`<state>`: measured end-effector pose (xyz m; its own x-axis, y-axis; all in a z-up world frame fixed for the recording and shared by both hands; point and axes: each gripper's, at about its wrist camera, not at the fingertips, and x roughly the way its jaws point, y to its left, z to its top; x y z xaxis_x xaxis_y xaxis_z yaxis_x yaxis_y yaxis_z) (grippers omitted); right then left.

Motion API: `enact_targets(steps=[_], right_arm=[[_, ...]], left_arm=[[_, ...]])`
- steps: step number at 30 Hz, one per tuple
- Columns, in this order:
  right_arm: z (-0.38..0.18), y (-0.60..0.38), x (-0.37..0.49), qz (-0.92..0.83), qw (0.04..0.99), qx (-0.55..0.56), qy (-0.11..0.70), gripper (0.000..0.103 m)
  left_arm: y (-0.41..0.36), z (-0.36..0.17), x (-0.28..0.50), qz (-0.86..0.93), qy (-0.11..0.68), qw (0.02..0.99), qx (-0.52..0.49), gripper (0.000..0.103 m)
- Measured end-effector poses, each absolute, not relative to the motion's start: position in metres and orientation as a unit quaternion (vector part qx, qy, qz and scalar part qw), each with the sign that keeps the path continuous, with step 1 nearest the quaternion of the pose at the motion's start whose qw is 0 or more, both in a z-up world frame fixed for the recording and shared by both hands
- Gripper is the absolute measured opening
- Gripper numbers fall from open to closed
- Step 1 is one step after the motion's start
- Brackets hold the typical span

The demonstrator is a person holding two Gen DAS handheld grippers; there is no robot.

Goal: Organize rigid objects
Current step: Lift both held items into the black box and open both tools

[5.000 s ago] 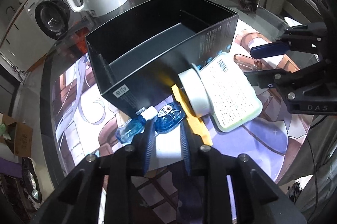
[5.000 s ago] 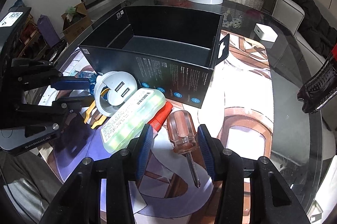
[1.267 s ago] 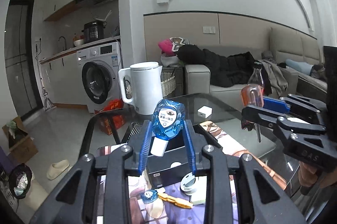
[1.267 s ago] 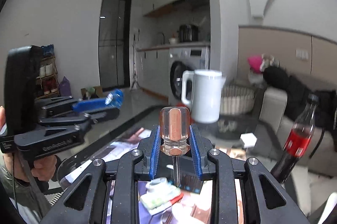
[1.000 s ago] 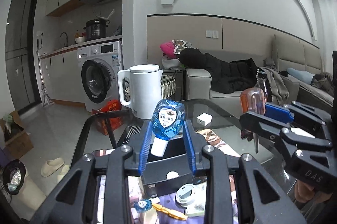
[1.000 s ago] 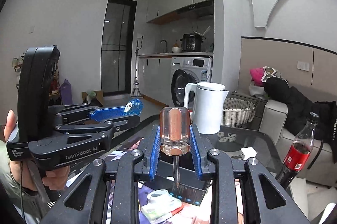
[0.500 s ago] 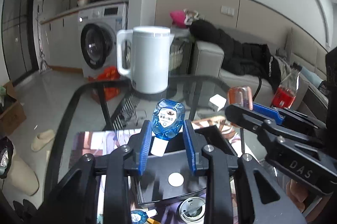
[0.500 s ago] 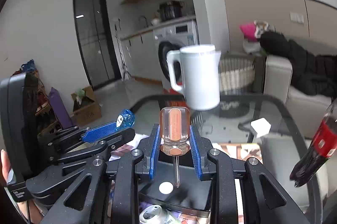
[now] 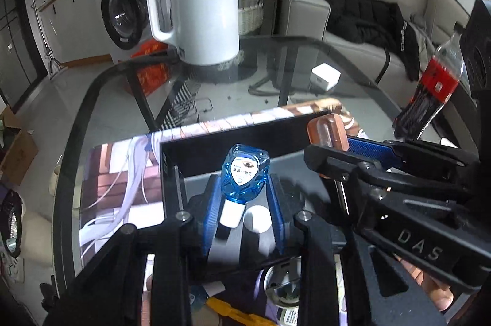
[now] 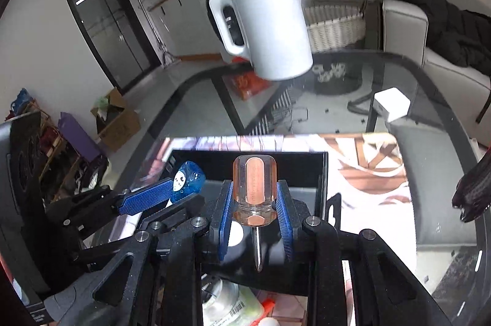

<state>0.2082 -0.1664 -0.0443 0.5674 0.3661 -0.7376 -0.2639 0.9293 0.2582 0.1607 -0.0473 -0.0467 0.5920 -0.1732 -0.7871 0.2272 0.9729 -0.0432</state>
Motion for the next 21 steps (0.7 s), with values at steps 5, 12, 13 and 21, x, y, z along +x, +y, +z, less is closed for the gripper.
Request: enact_targets(steps=[5, 12, 13, 21], right_arm=[[-0.063, -0.167, 0.214, 0.172, 0.861, 0.066, 0.475, 0.027], [-0.075, -0.159, 0.216, 0.169, 0.853, 0.045, 0.492, 0.027], [-0.074, -0.159, 0.216, 0.167, 0.854, 0.042, 0.491, 0.027], [-0.071, -0.160, 0.214, 0.169, 0.853, 0.048, 0.492, 0.028]], left_arm=[[-0.049, -0.060, 0.165, -0.110, 0.474, 0.873, 0.036, 0.029], [-0.054, -0.070, 0.171, -0.107, 0.500, 0.858, 0.042, 0.029], [-0.054, -0.070, 0.171, -0.107, 0.501, 0.858, 0.041, 0.029], [-0.050, -0.071, 0.171, -0.104, 0.498, 0.860, 0.029, 0.041]])
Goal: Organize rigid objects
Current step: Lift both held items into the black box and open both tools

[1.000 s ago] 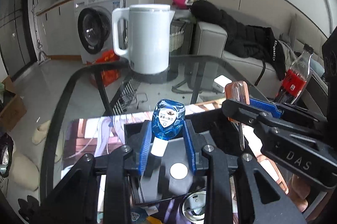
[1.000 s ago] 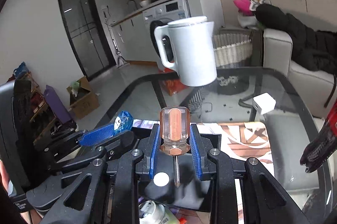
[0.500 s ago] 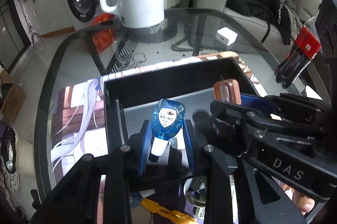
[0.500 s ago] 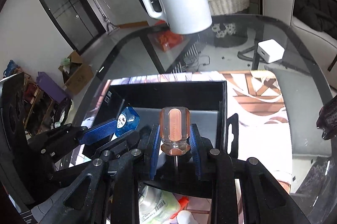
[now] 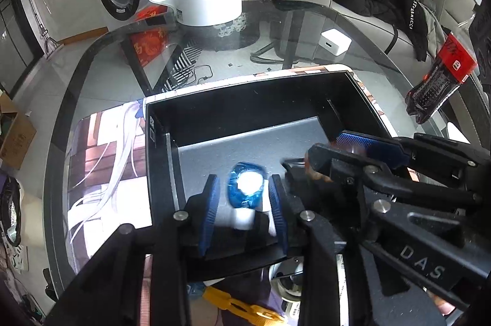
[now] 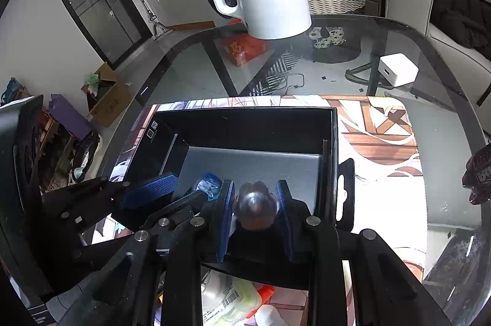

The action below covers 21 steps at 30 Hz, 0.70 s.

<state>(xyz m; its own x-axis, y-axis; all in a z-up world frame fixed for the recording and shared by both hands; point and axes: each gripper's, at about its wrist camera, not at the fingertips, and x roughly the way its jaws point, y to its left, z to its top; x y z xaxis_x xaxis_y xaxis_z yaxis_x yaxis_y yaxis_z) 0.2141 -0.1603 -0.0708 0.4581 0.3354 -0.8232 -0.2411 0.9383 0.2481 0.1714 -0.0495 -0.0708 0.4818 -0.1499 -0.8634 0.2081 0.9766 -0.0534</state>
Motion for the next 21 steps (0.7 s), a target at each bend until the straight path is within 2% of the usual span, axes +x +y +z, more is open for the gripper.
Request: enact_targets(steps=[2, 5, 21], right_arm=[[-0.069, -0.160, 0.213, 0.167, 0.854, 0.047, 0.491, 0.030], [-0.067, -0.162, 0.211, 0.168, 0.857, 0.053, 0.484, 0.040], [-0.023, -0.168, 0.164, 0.202, 0.878, 0.046, 0.431, 0.042]], left_arm=[[-0.050, -0.069, 0.170, -0.106, 0.493, 0.863, 0.029, 0.049], [-0.051, -0.065, 0.167, -0.112, 0.489, 0.865, 0.029, 0.049], [-0.033, -0.016, 0.114, -0.134, 0.413, 0.899, 0.057, 0.051]])
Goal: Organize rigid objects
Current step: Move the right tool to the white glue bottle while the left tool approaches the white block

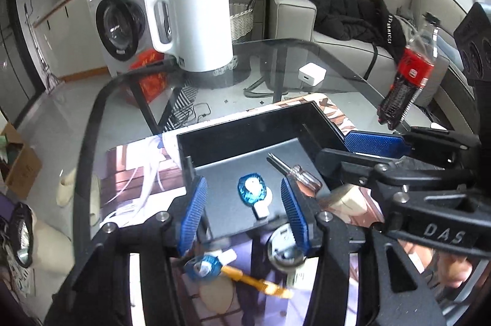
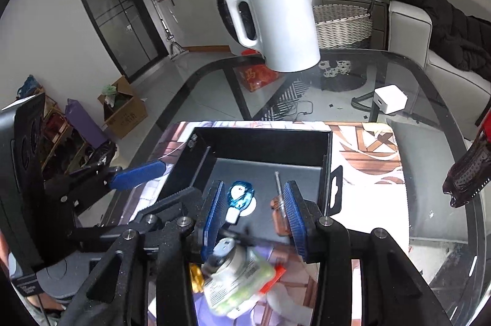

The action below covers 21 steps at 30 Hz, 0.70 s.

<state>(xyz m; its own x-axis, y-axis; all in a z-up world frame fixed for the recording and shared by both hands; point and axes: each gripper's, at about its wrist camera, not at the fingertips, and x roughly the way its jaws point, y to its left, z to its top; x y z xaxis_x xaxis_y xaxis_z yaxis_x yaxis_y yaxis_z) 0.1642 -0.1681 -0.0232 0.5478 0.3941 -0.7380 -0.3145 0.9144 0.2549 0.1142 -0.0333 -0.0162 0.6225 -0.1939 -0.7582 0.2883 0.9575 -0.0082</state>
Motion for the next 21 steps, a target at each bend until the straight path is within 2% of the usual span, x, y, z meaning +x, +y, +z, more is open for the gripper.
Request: enact_targets(steps=[7, 21], right_arm=[[-0.028, -0.172, 0.136, 0.221, 0.860, 0.033, 0.460, 0.044], [-0.104, -0.189, 0.125, 0.192, 0.808, 0.016, 0.557, 0.044]], left_arm=[[-0.022, -0.017, 0.081, -0.155, 0.416, 0.890, 0.104, 0.053], [-0.001, -0.060, 0.016, -0.232, 0.472, 0.831, 0.180, 0.057]])
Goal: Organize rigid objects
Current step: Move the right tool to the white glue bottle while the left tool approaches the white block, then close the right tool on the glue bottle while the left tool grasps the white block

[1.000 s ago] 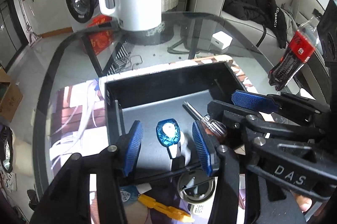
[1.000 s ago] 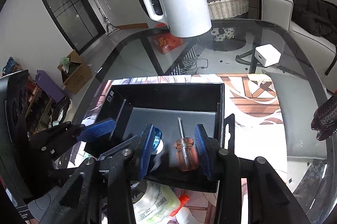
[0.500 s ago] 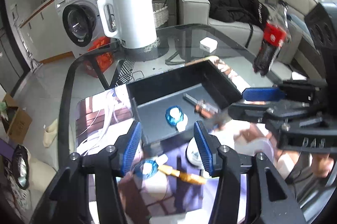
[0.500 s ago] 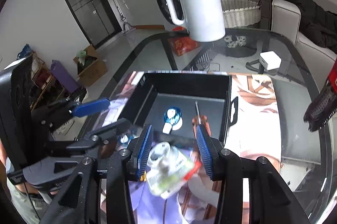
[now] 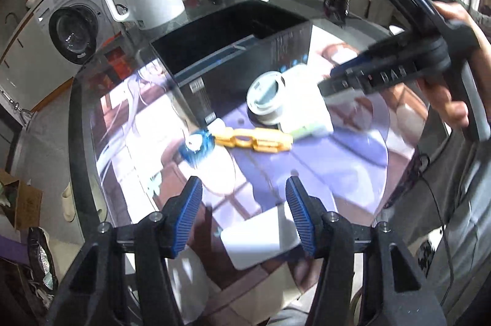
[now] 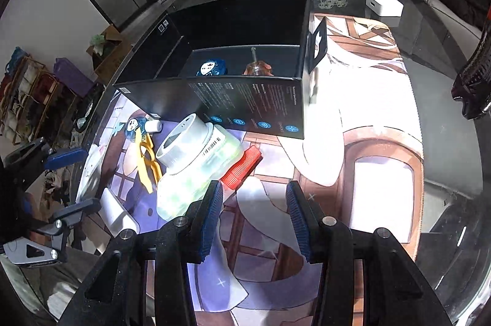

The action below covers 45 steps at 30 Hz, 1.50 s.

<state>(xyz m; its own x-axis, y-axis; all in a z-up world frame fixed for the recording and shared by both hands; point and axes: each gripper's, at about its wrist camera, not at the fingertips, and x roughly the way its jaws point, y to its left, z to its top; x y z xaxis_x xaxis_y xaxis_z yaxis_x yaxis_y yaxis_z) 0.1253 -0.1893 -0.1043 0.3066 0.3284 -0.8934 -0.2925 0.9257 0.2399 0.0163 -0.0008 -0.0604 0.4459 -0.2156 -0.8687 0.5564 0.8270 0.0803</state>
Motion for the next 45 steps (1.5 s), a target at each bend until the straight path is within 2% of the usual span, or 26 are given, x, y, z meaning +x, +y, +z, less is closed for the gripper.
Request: enact_targets(steps=[19, 23, 25, 26, 27, 28, 31, 33, 35, 38, 39, 41, 43, 45], right_arm=[[-0.113, -0.149, 0.128, 0.212, 0.796, 0.002, 0.567, 0.044], [-0.114, -0.144, 0.126, 0.218, 0.796, -0.016, 0.564, 0.044], [-0.114, -0.145, 0.126, 0.221, 0.795, -0.024, 0.564, 0.044], [-0.114, -0.146, 0.125, 0.219, 0.795, -0.027, 0.565, 0.037], [-0.115, -0.148, 0.125, 0.215, 0.796, -0.035, 0.565, 0.027], [-0.115, -0.150, 0.125, 0.210, 0.797, -0.042, 0.564, 0.025], [-0.116, -0.160, 0.125, 0.209, 0.797, -0.040, 0.565, 0.023], [-0.115, -0.164, 0.126, 0.205, 0.798, -0.040, 0.565, 0.022], [-0.113, -0.166, 0.126, 0.203, 0.801, -0.045, 0.561, 0.022], [-0.112, -0.169, 0.126, 0.198, 0.803, -0.052, 0.559, 0.022], [-0.113, -0.169, 0.124, 0.198, 0.803, -0.053, 0.559, 0.022], [-0.114, -0.171, 0.125, 0.199, 0.803, -0.055, 0.559, 0.022], [-0.114, -0.171, 0.124, 0.199, 0.803, -0.059, 0.558, 0.022], [-0.115, -0.170, 0.124, 0.201, 0.802, -0.058, 0.559, 0.022]], left_arm=[[-0.021, -0.094, -0.013, -0.273, 0.485, 0.788, 0.264, 0.058], [-0.025, -0.096, -0.008, -0.271, 0.481, 0.789, 0.270, 0.066], [-0.026, -0.096, -0.004, -0.270, 0.487, 0.788, 0.261, 0.066], [-0.026, -0.097, -0.002, -0.270, 0.493, 0.787, 0.252, 0.060], [-0.026, -0.097, 0.001, -0.275, 0.502, 0.785, 0.239, 0.048], [-0.027, -0.096, 0.001, -0.279, 0.505, 0.784, 0.230, 0.045], [-0.031, -0.094, 0.005, -0.262, 0.504, 0.790, 0.231, 0.038], [-0.032, -0.092, 0.010, -0.247, 0.505, 0.798, 0.219, 0.030], [-0.032, -0.090, 0.017, -0.232, 0.511, 0.804, 0.199, 0.028], [-0.030, -0.090, 0.022, -0.224, 0.518, 0.805, 0.186, 0.032], [-0.030, -0.090, 0.022, -0.219, 0.521, 0.803, 0.189, 0.043], [-0.026, -0.092, 0.021, -0.203, 0.521, 0.805, 0.198, 0.059], [-0.024, -0.095, 0.017, -0.200, 0.525, 0.802, 0.205, 0.058], [-0.022, -0.096, 0.014, -0.201, 0.528, 0.800, 0.201, 0.061]])
